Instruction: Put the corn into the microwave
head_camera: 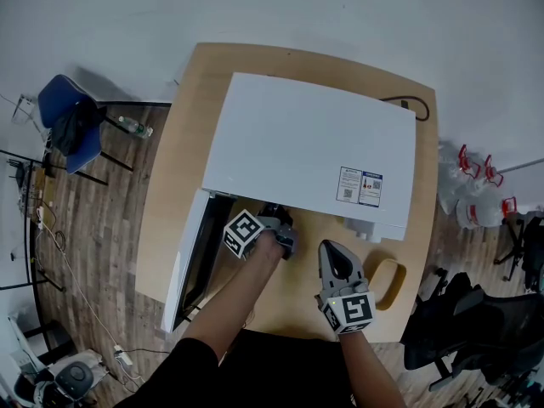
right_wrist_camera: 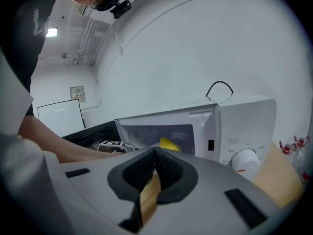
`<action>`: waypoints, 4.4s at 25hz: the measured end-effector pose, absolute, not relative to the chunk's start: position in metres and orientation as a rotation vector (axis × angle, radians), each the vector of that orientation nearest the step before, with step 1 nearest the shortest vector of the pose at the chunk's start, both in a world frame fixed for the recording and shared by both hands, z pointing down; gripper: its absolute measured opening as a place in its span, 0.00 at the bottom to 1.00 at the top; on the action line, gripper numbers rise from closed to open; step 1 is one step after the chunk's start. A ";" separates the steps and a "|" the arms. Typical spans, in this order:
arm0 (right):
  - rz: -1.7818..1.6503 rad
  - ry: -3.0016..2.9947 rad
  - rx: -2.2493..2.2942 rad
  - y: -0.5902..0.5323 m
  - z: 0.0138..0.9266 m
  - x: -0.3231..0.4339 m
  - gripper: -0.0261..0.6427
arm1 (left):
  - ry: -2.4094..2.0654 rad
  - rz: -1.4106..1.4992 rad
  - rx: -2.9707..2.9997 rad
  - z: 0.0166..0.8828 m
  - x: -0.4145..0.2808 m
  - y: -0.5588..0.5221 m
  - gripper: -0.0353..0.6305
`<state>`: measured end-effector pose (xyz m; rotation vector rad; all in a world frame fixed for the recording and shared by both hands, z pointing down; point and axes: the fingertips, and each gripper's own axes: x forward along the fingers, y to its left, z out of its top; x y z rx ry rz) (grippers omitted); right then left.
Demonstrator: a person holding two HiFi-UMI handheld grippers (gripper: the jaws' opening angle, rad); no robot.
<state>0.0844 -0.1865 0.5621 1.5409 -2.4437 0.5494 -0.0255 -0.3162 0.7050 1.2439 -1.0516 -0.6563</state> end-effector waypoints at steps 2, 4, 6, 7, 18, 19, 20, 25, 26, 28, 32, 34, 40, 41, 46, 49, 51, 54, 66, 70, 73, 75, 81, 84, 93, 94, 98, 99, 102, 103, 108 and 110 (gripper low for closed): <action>0.554 -2.439 1.547 -0.187 0.563 0.086 0.13 | -1.077 -0.627 1.253 0.704 -0.025 -0.318 0.09; 0.553 -2.435 1.551 -0.188 0.563 0.088 0.13 | -1.105 -0.594 1.273 0.704 -0.025 -0.320 0.09; 0.550 -2.433 1.552 -0.188 0.563 0.090 0.13 | -1.136 -0.554 1.303 0.702 -0.025 -0.322 0.09; 0.550 -2.434 1.552 -0.189 0.563 0.090 0.13 | -1.152 -0.535 1.321 0.701 -0.025 -0.323 0.09; 0.559 -2.443 1.543 -0.182 0.563 0.092 0.13 | -1.341 -0.299 1.526 0.693 -0.024 -0.322 0.14; 0.556 -2.446 1.536 -0.181 0.563 0.091 0.13 | -1.352 -0.281 1.546 0.692 -0.024 -0.322 0.17; 0.553 -2.450 1.529 -0.180 0.563 0.090 0.13 | -1.360 -0.265 1.561 0.690 -0.023 -0.322 0.21; 0.560 -2.454 1.525 -0.175 0.563 0.090 0.13 | -1.422 -0.169 1.625 0.687 -0.024 -0.322 0.31; 0.561 -2.455 1.526 -0.174 0.562 0.090 0.13 | -1.442 -0.142 1.648 0.687 -0.026 -0.322 0.33; 0.559 -2.458 1.526 -0.173 0.562 0.091 0.13 | -1.477 -0.079 1.705 0.688 -0.027 -0.323 0.36; 0.556 -2.465 1.522 -0.171 0.562 0.093 0.13 | -1.540 0.036 1.796 0.691 -0.027 -0.324 0.41; 0.557 -2.465 1.522 -0.169 0.562 0.094 0.13 | -1.563 0.080 1.829 0.692 -0.027 -0.323 0.42; 0.564 -2.462 1.531 -0.168 0.562 0.098 0.13 | -1.609 0.169 1.886 0.695 -0.024 -0.321 0.45; 0.566 -2.461 1.535 -0.168 0.561 0.099 0.13 | -1.612 0.175 1.888 0.694 -0.024 -0.320 0.46; 0.569 -2.457 1.545 -0.168 0.561 0.103 0.13 | -1.615 0.229 1.927 0.696 -0.024 -0.317 0.46; 0.569 -2.461 1.541 -0.169 0.561 0.103 0.13 | -1.628 0.245 1.915 0.698 -0.028 -0.314 0.47; 0.573 -2.464 1.537 -0.168 0.562 0.102 0.13 | -1.641 0.240 1.907 0.700 -0.032 -0.312 0.47; 0.573 -2.471 1.527 -0.167 0.563 0.102 0.13 | -1.655 0.222 1.884 0.700 -0.037 -0.307 0.47; 0.499 -2.462 1.566 -0.146 0.546 0.108 0.13 | -1.616 0.166 1.966 0.654 -0.045 -0.262 0.47; 0.456 -2.445 1.603 -0.124 0.533 0.111 0.13 | -1.572 0.126 2.026 0.623 -0.046 -0.230 0.47; 0.442 -2.415 1.645 -0.101 0.525 0.113 0.13 | -1.538 0.115 2.075 0.603 -0.049 -0.198 0.47; 0.439 -2.394 1.678 -0.084 0.519 0.114 0.13 | -1.521 0.125 2.139 0.588 -0.050 -0.173 0.47; 0.374 -2.362 1.748 -0.024 0.490 0.112 0.13 | -1.421 0.111 2.215 0.539 -0.058 -0.087 0.47; 0.337 -2.335 1.774 0.007 0.473 0.108 0.13 | -1.390 0.059 2.248 0.513 -0.065 -0.046 0.47; 0.289 -2.344 1.804 0.075 0.433 0.095 0.13 | -1.298 -0.090 2.291 0.461 -0.067 0.044 0.27; 0.275 -2.360 1.789 0.079 0.429 0.094 0.13 | -1.302 -0.083 2.313 0.456 -0.065 0.050 0.23; 0.237 -2.434 1.736 0.094 0.417 0.093 0.13 | -1.327 -0.027 2.388 0.441 -0.049 0.078 0.08; 0.231 -2.447 1.722 0.099 0.415 0.093 0.13 | -1.343 -0.014 2.394 0.438 -0.045 0.085 0.08; 0.229 -2.449 1.695 0.114 0.410 0.102 0.13 | -1.406 0.016 2.399 0.430 -0.032 0.106 0.07; 0.225 -2.449 1.690 0.121 0.408 0.105 0.13 | -1.421 0.024 2.405 0.427 -0.027 0.114 0.07; 0.195 -2.465 1.679 0.145 0.401 0.122 0.13 | -1.477 0.070 2.443 0.419 -0.007 0.139 0.07; 0.193 -2.466 1.674 0.152 0.401 0.129 0.13 | -1.489 0.077 2.440 0.419 -0.002 0.146 0.07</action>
